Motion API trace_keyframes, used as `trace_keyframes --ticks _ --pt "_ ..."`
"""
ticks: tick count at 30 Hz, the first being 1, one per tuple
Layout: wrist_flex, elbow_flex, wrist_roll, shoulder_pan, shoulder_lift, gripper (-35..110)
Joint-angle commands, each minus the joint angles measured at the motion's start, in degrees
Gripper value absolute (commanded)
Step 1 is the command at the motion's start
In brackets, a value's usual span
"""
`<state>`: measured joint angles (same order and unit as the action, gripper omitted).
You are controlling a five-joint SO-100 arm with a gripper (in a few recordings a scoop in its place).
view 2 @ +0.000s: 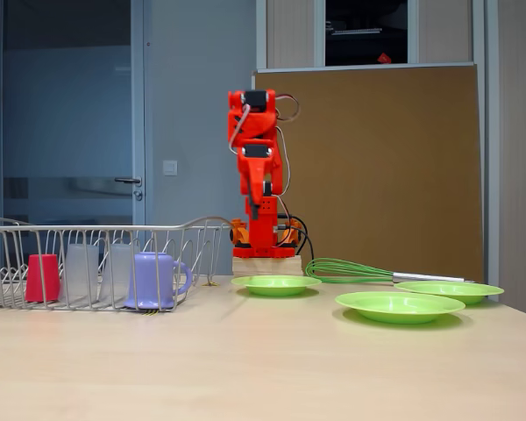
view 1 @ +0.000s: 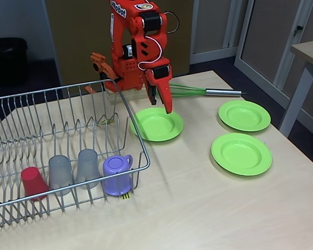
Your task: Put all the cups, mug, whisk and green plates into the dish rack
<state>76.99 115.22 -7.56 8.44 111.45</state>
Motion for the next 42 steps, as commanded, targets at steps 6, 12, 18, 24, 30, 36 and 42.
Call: trace_keyframes --ticks 6,12,18,24,30,36,42 --pt "-3.52 5.62 29.18 20.92 7.47 29" --pt "-4.83 4.66 53.35 36.56 5.19 29" --pt "-10.72 4.04 71.46 50.36 -0.53 30" --pt "-17.75 3.6 88.77 61.17 -7.12 31" --pt "-24.61 -0.97 101.16 68.38 -16.26 34" --pt "-29.88 -7.38 106.26 71.28 -25.14 34" --pt "-32.78 -13.01 109.6 72.86 -33.22 34"
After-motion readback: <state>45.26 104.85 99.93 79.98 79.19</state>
